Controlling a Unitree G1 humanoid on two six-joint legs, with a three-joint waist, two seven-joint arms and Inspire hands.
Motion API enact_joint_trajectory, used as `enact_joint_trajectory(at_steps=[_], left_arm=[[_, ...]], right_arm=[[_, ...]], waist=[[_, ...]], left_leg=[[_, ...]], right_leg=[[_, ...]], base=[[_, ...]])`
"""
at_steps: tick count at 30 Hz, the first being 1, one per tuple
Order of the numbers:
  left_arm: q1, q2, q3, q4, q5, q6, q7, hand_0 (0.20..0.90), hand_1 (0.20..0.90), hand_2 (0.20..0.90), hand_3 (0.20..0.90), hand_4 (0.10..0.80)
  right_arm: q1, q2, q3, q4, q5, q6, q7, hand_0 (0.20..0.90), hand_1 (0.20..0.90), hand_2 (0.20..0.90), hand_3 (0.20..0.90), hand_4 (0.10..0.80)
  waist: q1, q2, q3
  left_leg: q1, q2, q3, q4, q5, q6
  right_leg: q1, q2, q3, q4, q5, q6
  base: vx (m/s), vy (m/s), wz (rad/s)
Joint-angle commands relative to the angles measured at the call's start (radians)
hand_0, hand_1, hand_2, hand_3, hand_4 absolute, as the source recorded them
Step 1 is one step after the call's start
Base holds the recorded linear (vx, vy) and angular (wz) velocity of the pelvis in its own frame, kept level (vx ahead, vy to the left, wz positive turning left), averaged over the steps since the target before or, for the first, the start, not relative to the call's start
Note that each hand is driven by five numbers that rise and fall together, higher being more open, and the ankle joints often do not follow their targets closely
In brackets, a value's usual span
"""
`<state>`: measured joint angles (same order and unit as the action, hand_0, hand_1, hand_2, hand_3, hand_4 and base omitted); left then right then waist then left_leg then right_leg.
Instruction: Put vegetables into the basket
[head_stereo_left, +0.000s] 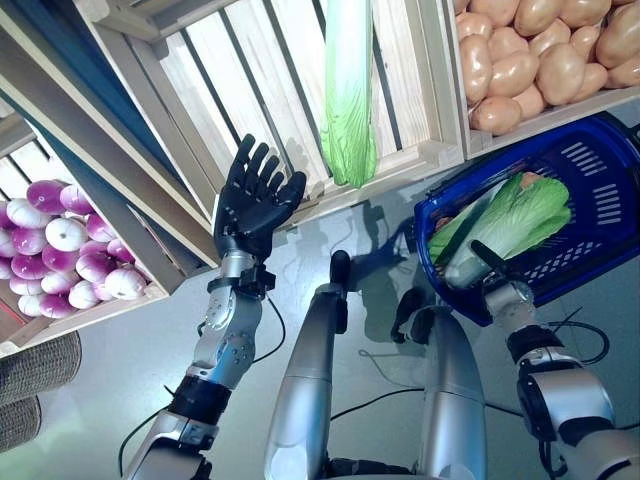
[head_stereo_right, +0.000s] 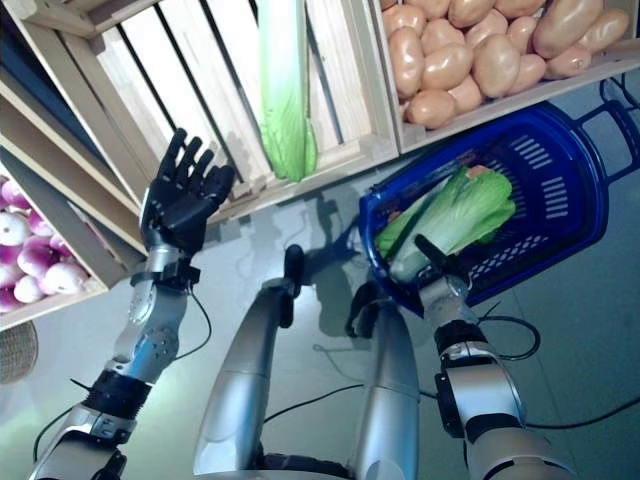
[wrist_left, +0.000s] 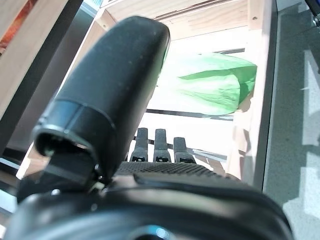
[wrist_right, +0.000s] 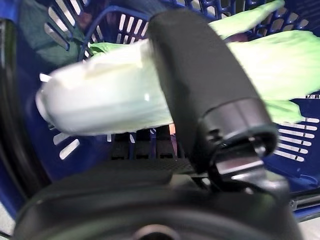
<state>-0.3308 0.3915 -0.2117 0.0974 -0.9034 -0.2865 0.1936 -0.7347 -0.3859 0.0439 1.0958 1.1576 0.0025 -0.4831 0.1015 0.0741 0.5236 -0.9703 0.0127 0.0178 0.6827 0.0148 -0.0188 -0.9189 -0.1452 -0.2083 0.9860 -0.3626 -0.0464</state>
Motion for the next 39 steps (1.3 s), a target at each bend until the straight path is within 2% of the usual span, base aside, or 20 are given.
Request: enact_joint_trajectory(at_steps=[1, 5, 11, 13, 14, 17, 18, 21, 22, 23, 25, 30, 31, 37, 39], left_arm=[[-0.068, 0.023, 0.031, -0.125, 0.109, -0.053, -0.014, 0.9, 0.9, 0.9, 0.9, 0.8], [-0.087, 0.062, 0.042, -0.127, 0.226, -0.012, 0.071, 0.9, 0.9, 0.9, 0.9, 0.8], [-0.135, 0.174, 0.073, -0.181, 0.589, 0.028, 0.152, 0.9, 0.9, 0.9, 0.9, 0.8], [-0.153, 0.227, 0.093, -0.198, 0.699, 0.06, 0.19, 0.9, 0.9, 0.9, 0.9, 0.8], [-0.165, 0.268, 0.107, -0.193, 0.809, 0.085, 0.234, 0.9, 0.9, 0.9, 0.9, 0.8], [-0.188, 0.324, 0.106, -0.162, 0.949, 0.122, 0.276, 0.9, 0.9, 0.9, 0.9, 0.8], [-0.223, 0.391, 0.097, -0.136, 1.111, 0.162, 0.287, 0.9, 0.9, 0.9, 0.9, 0.8], [-0.272, 0.489, 0.07, -0.103, 1.215, 0.21, 0.28, 0.9, 0.9, 0.9, 0.9, 0.8], [-0.312, 0.558, 0.038, -0.066, 1.292, 0.234, 0.28, 0.9, 0.9, 0.9, 0.9, 0.8], [-0.32, 0.57, 0.028, -0.056, 1.298, 0.235, 0.283, 0.9, 0.9, 0.9, 0.9, 0.8], [-0.363, 0.637, -0.028, -0.02, 1.421, 0.243, 0.269, 0.9, 0.9, 0.9, 0.9, 0.8], [-0.462, 0.71, -0.14, 0.02, 1.581, 0.273, 0.243, 0.9, 0.9, 0.9, 0.9, 0.8], [-0.541, 0.742, -0.252, 0.092, 1.615, 0.281, 0.213, 0.9, 0.9, 0.9, 0.9, 0.8], [-0.639, 0.777, -0.447, 0.162, 1.685, 0.3, 0.11, 0.9, 0.9, 0.9, 0.9, 0.8], [-0.649, 0.785, -0.48, 0.171, 1.705, 0.293, 0.103, 0.9, 0.9, 0.9, 0.9, 0.8]], right_arm=[[0.0, -0.054, -0.034, 0.017, 0.055, -0.017, -0.024, 0.9, 0.9, 0.9, 0.9, 0.8], [0.013, -0.04, -0.05, 0.01, 0.076, -0.034, -0.073, 0.9, 0.9, 0.9, 0.9, 0.8], [0.102, -0.002, -0.041, -0.118, 0.097, -0.13, -0.064, 0.9, 0.9, 0.9, 0.9, 0.8], [0.165, 0.021, -0.024, -0.201, 0.086, -0.151, -0.068, 0.9, 0.9, 0.9, 0.9, 0.8], [0.22, 0.035, -0.017, -0.246, 0.089, -0.155, -0.047, 0.9, 0.9, 0.9, 0.9, 0.8], [0.286, 0.051, -0.007, -0.293, 0.098, -0.154, -0.015, 0.9, 0.9, 0.9, 0.9, 0.8], [0.345, 0.055, 0.003, -0.334, 0.085, -0.135, 0.021, 0.9, 0.9, 0.9, 0.9, 0.8], [0.425, 0.052, 0.022, -0.402, 0.085, -0.115, 0.054, 0.9, 0.9, 0.9, 0.9, 0.8], [0.478, 0.051, 0.029, -0.421, 0.075, -0.117, 0.079, 0.9, 0.9, 0.9, 0.9, 0.8], [0.49, 0.051, 0.03, -0.426, 0.075, -0.117, 0.084, 0.9, 0.9, 0.9, 0.9, 0.8], [0.546, 0.036, 0.032, -0.419, 0.046, -0.115, 0.111, 0.9, 0.9, 0.9, 0.9, 0.8], [0.552, 0.007, 0.039, -0.376, 0.025, -0.065, 0.16, 0.9, 0.9, 0.9, 0.9, 0.8], [0.544, -0.004, 0.048, -0.356, 0.037, -0.078, 0.185, 0.9, 0.9, 0.9, 0.9, 0.8], [0.533, -0.029, 0.065, -0.362, 0.011, -0.111, 0.186, 0.9, 0.9, 0.9, 0.9, 0.8], [0.529, -0.034, 0.068, -0.366, 0.01, -0.113, 0.191, 0.9, 0.9, 0.9, 0.9, 0.8]], waist=[[-0.001, 0.043, -0.004], [-0.008, 0.043, -0.004], [-0.03, 0.029, -0.004], [-0.044, 0.019, -0.004], [-0.058, 0.013, -0.004], [-0.076, 0.004, -0.004], [-0.092, -0.004, -0.004], [-0.114, -0.014, -0.004], [-0.13, -0.019, -0.004], [-0.133, -0.021, -0.004], [-0.154, -0.026, -0.004], [-0.176, -0.024, -0.004], [-0.186, -0.024, -0.004], [-0.201, -0.025, -0.004], [-0.204, -0.02, -0.004]], left_leg=[[0.062, -0.052, 0.057, 0.04, -0.155, 0.042], [0.098, -0.047, 0.06, 0.016, -0.146, 0.035], [0.161, -0.039, 0.068, -0.049, -0.121, 0.024], [0.185, -0.032, 0.072, -0.084, -0.105, 0.017], [0.198, -0.026, 0.079, -0.103, -0.097, 0.014], [0.215, -0.021, 0.085, -0.12, -0.093, 0.013], [0.226, -0.016, 0.092, -0.13, -0.091, 0.013], [0.237, -0.008, 0.106, -0.139, -0.09, 0.01], [0.241, -0.002, 0.11, -0.141, -0.092, 0.008], [0.242, -0.001, 0.11, -0.144, -0.09, 0.007], [0.247, 0.007, 0.119, -0.164, -0.081, 0.003], [0.243, 0.017, 0.141, -0.186, -0.074, 0.001], [0.239, 0.023, 0.144, -0.183, -0.075, -0.002], [0.231, 0.032, 0.159, -0.179, -0.076, -0.004], [0.228, 0.033, 0.161, -0.18, -0.074, -0.005]], right_leg=[[0.02, 0.033, 0.006, -0.136, 0.194, 0.03], [0.055, 0.034, 0.006, -0.161, 0.2, 0.036], [0.126, 0.052, 0.02, -0.241, 0.215, 0.039], [0.149, 0.065, 0.03, -0.278, 0.224, 0.041], [0.165, 0.071, 0.034, -0.302, 0.228, 0.042], [0.183, 0.078, 0.04, -0.326, 0.231, 0.044], [0.193, 0.083, 0.044, -0.339, 0.232, 0.045], [0.201, 0.087, 0.05, -0.352, 0.233, 0.045], [0.202, 0.089, 0.054, -0.357, 0.232, 0.046], [0.203, 0.09, 0.056, -0.36, 0.233, 0.047], [0.212, 0.092, 0.064, -0.399, 0.247, 0.054], [0.206, 0.091, 0.069, -0.432, 0.257, 0.056], [0.198, 0.088, 0.067, -0.428, 0.256, 0.056], [0.191, 0.085, 0.071, -0.442, 0.262, 0.057], [0.187, 0.083, 0.074, -0.444, 0.264, 0.058]], base=[[0.0, 0.0, 0.0], [0.0, 0.0, 0.0], [0.012, 0.012, -0.01], [0.043, 0.056, -0.09], [0.036, 0.054, -0.15], [0.027, 0.04, -0.21], [0.024, 0.036, -0.21], [0.016, 0.019, -0.07], [0.021, 0.021, -0.12], [0.035, 0.027, -0.1], [0.034, 0.022, -0.1], [0.003, 0.008, -0.12], [-0.021, 0.0, -0.04], [0.004, 0.013, -0.06], [0.016, 0.023, -0.11]])
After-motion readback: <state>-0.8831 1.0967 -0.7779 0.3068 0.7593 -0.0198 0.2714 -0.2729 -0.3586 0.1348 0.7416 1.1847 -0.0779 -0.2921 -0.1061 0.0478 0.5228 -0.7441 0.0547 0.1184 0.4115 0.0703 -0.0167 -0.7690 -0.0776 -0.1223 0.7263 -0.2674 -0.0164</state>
